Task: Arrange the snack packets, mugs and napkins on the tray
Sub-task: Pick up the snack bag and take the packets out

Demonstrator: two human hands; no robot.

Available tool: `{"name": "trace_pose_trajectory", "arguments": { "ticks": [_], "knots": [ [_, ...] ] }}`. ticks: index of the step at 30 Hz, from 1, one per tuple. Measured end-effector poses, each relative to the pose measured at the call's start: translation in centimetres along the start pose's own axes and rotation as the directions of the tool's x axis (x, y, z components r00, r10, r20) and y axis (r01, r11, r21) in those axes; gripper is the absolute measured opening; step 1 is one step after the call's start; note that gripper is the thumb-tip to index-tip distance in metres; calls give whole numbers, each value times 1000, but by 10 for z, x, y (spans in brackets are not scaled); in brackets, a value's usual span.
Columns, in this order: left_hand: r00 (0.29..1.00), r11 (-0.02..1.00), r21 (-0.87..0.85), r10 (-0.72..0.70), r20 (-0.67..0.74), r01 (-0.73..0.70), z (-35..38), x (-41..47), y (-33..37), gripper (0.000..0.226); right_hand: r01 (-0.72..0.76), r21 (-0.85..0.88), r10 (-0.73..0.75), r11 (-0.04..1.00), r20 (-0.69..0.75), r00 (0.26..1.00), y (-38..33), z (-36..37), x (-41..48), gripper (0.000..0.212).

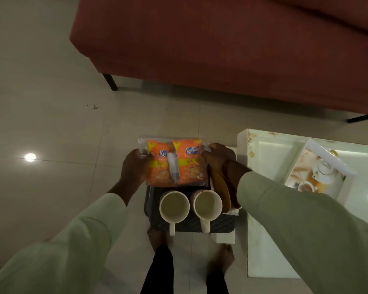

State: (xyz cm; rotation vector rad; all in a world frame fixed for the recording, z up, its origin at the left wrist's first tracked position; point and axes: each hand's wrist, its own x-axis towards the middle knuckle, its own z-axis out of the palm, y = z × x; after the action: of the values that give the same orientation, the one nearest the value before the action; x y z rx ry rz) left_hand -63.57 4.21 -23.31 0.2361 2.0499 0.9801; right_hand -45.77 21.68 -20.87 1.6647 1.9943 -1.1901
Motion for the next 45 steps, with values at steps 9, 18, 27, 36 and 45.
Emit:
{"name": "trace_pose_trajectory", "arguments": {
  "ticks": [9,18,27,36,45],
  "knots": [
    [960,976,74,214,-183,-204,-17,-14,-1,20,67,339,-67,938,-14,998,-3,1,-9,53],
    [892,925,-2,364,-269,-379,-42,-62,46,9,99,763,-146,639,-6,989,-29,-27,-65,39],
    [895,839,-321,440,-75,-439,-63,-187,116,7,272,842,-269,467,-158,950,-6,-107,-192,6],
    [906,846,-404,414,84,-349,-11,-326,170,49,343,878,-178,335,-299,938,86,-169,-319,5],
    [862,812,-468,474,179,-349,76,-417,197,19,294,951,-456,95,-222,862,201,-247,-408,79]
  ]
}}
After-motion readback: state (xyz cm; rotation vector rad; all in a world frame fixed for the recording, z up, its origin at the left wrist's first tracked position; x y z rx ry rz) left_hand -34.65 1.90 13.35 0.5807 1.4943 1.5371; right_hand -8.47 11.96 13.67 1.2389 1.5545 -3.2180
